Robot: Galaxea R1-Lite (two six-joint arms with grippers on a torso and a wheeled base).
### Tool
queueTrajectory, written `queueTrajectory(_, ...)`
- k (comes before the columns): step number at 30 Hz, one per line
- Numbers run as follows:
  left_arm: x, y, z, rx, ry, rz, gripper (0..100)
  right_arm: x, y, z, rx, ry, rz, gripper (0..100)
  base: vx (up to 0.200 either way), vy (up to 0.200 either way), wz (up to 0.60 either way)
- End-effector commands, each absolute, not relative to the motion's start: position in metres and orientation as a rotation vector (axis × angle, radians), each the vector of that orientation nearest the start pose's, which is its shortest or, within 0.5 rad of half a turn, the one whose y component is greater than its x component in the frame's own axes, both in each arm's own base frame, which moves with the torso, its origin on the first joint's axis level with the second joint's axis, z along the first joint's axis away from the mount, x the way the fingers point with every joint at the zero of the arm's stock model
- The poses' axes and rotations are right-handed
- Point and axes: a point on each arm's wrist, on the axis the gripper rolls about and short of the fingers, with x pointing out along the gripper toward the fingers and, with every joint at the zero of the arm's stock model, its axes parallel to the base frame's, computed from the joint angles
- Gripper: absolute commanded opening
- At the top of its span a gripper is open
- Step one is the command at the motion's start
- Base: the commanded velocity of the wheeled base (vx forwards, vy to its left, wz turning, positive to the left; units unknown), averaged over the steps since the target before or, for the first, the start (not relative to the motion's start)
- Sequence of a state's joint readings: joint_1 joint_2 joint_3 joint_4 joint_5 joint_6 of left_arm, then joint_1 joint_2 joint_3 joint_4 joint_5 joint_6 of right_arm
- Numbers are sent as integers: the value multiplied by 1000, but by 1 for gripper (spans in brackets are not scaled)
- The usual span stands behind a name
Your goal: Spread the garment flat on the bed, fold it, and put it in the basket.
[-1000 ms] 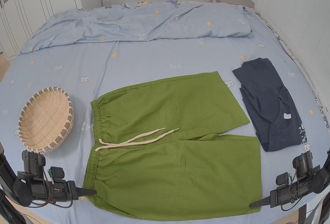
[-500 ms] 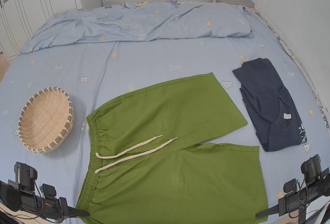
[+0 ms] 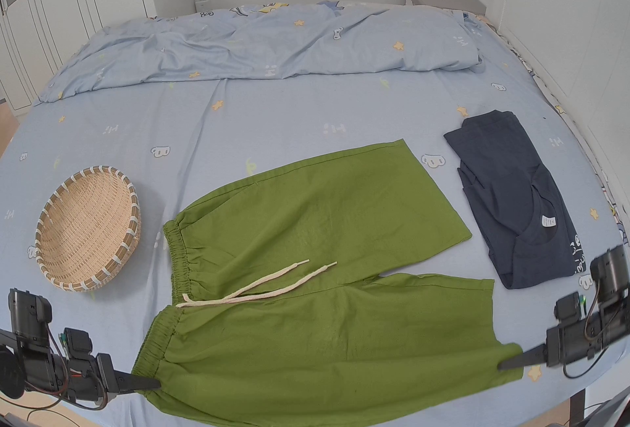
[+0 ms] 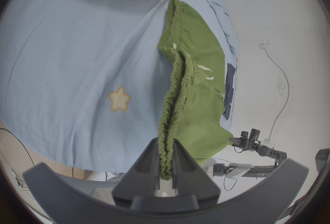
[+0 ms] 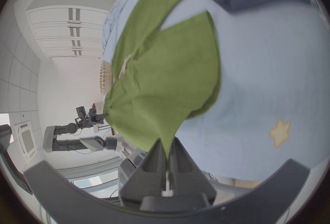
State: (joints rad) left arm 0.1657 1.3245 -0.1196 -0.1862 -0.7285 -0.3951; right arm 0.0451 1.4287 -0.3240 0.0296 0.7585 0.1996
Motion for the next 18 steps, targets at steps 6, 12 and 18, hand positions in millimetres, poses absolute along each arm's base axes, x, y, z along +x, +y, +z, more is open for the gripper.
queueTrajectory(6,179,-3,141,-861,926,-391,0,226,26,211,523,924,656,0,0,0,0)
queueTrajectory(12,212,-1,156,-868,913,-390,0,262,28,230,509,882,665,0,0,0,0)
queueTrajectory(18,244,4,171,-889,960,-362,0,304,30,241,530,848,659,0,0,0,0)
